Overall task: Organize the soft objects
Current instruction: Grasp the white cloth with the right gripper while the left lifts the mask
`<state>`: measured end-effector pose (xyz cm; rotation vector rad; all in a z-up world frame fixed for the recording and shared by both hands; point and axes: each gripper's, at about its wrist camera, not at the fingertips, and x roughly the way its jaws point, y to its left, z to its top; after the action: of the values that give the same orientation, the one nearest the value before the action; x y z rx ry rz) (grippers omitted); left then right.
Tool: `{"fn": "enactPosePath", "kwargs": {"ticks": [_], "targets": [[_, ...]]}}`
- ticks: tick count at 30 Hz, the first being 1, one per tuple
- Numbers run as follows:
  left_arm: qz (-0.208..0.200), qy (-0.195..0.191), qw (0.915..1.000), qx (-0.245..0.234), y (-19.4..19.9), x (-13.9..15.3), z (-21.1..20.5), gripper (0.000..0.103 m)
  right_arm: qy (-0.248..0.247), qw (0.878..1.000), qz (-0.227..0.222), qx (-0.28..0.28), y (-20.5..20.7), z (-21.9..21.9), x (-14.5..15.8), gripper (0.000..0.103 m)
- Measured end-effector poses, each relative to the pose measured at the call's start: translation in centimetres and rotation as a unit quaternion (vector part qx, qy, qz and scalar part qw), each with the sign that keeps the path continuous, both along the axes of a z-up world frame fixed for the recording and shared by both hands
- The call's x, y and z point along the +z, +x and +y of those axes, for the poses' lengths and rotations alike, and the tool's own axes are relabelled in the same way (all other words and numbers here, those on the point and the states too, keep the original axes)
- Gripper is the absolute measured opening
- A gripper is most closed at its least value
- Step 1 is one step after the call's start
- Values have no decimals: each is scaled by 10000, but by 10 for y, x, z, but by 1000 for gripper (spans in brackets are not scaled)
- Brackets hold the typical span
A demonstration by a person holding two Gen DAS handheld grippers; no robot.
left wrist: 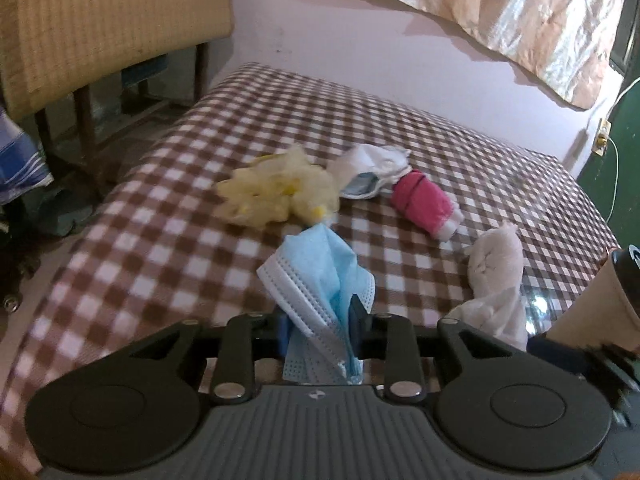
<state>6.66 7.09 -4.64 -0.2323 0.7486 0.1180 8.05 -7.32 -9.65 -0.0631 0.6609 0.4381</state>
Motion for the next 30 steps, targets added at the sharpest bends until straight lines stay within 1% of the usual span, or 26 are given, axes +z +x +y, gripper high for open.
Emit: {"fn": "enactPosePath", "kwargs": {"ticks": [2, 4, 5, 6, 7, 9, 11, 13, 18, 21, 30], "targets": [[3, -6, 10000, 33, -4, 2, 4, 30, 8, 10000, 5, -42, 6, 5, -3, 89], [-9, -30, 10000, 79, -10, 3, 7, 30, 18, 10000, 23, 12, 14, 10, -7, 83], [-14, -60, 9999, 96, -11, 5, 8, 30, 14, 10000, 56, 28, 17, 12, -9, 70], [-22, -94, 9999, 104, -12, 6, 9, 30, 19, 10000, 74, 40, 20, 13, -10, 52], [-38, -128, 9999, 107, -14, 7, 9, 30, 18, 9999, 83, 60, 22, 14, -11, 45], [-75, -127, 9998, 95, -16, 11, 7, 30, 63, 9999, 58, 110, 20, 14, -10, 40], [-122, -114, 9998, 83, -19, 14, 5, 30, 94, 9998, -11, 175, 15, 13, -5, 37], [-181, -132, 9997, 46, -19, 18, 3, 30, 99, 9997, -119, 205, 9, 12, 3, 37], [-380, -122, 9992, -12, -22, 34, -2, 30, 173, 9981, -526, 267, -7, 2, 38, 37], [-498, -84, 9987, -38, -23, 45, -7, 30, 228, 9970, -688, 257, -15, -7, 56, 37], [-726, -44, 9972, -168, -26, 66, -22, 30, 285, 9955, -880, 199, -25, -39, 92, 37]]}}
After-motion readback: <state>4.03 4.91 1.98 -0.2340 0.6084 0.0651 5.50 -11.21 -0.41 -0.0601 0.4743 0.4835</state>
